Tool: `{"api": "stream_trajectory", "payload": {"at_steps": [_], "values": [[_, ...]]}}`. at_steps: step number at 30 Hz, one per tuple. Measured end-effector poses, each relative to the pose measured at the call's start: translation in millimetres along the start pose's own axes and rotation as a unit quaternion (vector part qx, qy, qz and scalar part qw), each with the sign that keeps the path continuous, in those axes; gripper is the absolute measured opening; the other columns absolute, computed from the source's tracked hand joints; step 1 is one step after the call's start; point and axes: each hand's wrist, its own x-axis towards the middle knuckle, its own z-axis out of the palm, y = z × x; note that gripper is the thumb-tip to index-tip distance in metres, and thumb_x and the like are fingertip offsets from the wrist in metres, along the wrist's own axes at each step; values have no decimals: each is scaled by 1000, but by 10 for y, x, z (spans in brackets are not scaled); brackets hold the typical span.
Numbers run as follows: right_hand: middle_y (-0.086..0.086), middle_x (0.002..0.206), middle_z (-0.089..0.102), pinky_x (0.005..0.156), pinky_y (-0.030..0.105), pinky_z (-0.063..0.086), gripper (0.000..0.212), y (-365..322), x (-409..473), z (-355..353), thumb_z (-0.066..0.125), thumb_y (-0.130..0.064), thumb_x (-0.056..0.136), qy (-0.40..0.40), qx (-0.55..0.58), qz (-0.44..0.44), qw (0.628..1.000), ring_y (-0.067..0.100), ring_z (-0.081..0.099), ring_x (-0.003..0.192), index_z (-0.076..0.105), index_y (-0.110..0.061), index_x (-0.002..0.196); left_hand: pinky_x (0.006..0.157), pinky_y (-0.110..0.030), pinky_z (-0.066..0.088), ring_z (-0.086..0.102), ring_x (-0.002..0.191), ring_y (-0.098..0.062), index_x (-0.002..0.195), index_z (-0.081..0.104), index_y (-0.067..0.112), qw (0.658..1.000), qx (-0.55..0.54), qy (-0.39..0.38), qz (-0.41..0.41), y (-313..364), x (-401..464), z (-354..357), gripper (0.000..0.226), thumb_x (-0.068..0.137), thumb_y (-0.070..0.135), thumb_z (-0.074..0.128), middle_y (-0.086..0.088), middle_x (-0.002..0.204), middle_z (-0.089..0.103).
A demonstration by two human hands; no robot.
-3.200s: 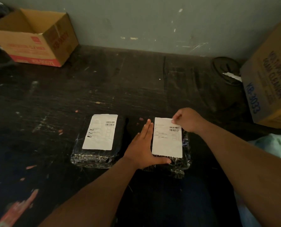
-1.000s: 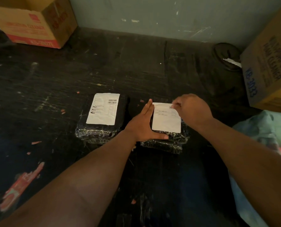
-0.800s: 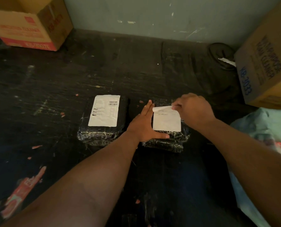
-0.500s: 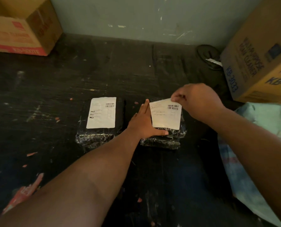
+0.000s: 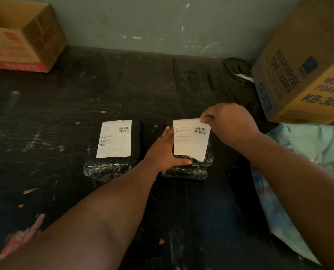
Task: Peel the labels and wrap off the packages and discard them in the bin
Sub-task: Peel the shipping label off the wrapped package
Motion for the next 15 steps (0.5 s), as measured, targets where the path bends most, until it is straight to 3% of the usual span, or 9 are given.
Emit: {"api": "stream_trajectory", "payload": {"at_steps": [5,9,13,15], "values": [[-5,105,70,67,23,40,22,167,-55,-325,51,-31,101,94,46,33,994,5,53,76,68,-27,114,126,-51,7,-19,153,-7,164,-5,29,999,34,-28,-24,77,-61,-52,132,70,77,74,11,170,-14],[-3,108,70,74,27,42,21,367,31,-595,56,-28,99,42,52,39,997,11,56,84,73,-25,110,127,-51,7,-22,153,-10,163,-12,22,992,103,-58,-36,139,-43,-81,133,72,86,62,10,167,-25],[-2,100,70,72,29,45,18,580,-207,-640,58,-28,96,90,62,55,992,14,59,83,75,-25,99,126,-53,8,-9,157,-18,164,-2,18,986,148,-54,-50,305,-11,-147,132,71,91,57,3,172,-11],[-4,106,70,74,29,45,21,735,-409,-697,56,-30,98,85,16,73,994,14,59,87,74,-27,108,126,-52,9,0,157,-23,164,9,17,986,155,-27,-47,491,50,-144,125,74,93,50,-3,171,1]]}}
